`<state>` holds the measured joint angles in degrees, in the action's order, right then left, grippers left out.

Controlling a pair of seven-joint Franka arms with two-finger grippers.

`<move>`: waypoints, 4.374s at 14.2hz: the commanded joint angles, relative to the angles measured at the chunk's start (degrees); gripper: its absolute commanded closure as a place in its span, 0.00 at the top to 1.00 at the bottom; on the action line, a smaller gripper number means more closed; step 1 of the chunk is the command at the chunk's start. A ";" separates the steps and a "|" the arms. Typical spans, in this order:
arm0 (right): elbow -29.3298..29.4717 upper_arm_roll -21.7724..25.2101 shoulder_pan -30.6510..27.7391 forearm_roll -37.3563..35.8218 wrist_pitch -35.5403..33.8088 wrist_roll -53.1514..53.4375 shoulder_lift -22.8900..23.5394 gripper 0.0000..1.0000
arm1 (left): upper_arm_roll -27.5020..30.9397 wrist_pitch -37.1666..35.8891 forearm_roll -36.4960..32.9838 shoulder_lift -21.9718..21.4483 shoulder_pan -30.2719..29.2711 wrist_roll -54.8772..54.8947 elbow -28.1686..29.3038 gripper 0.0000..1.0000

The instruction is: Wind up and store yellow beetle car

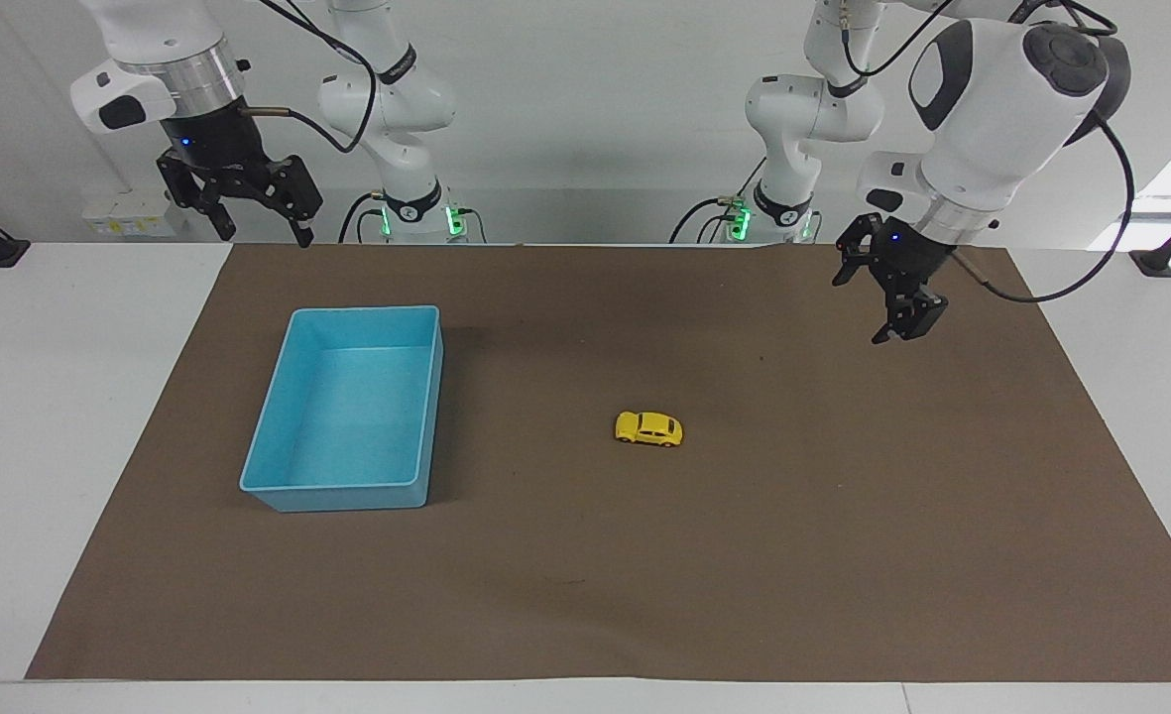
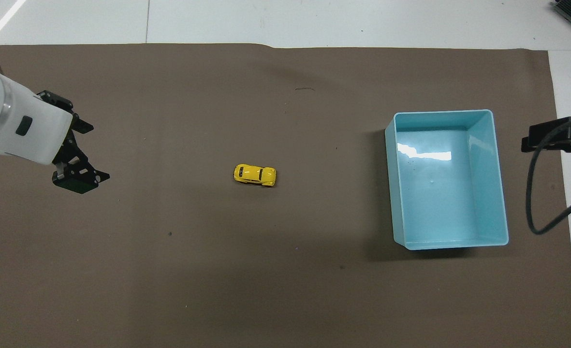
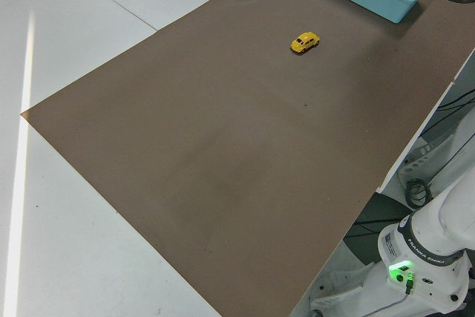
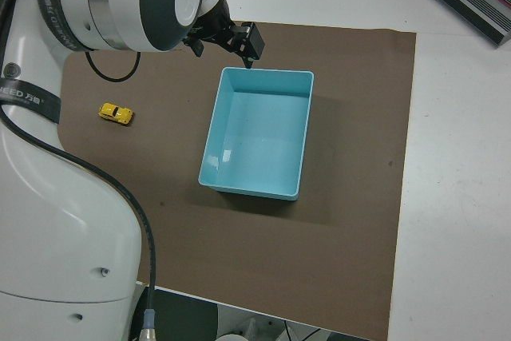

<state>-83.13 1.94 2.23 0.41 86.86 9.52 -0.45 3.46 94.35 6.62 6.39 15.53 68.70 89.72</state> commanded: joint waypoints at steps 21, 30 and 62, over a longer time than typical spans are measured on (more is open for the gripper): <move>0.33 -0.18 -0.74 1.09 -0.19 0.50 -0.07 1.00 | 0.50 33.61 3.31 18.12 19.53 3.55 8.97 1.00; 0.33 -0.18 -0.74 1.09 -0.28 0.50 -0.07 1.00 | 0.67 36.34 -3.89 18.22 23.14 -4.53 13.55 0.84; 0.33 0.61 -0.74 1.00 -0.28 0.58 -0.07 1.00 | 0.58 39.15 -7.85 17.16 10.40 12.42 20.14 0.00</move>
<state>-83.13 2.60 2.03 0.41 86.84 9.52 -0.45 4.04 129.63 0.22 22.11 27.91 78.04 107.14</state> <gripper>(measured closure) 0.000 0.555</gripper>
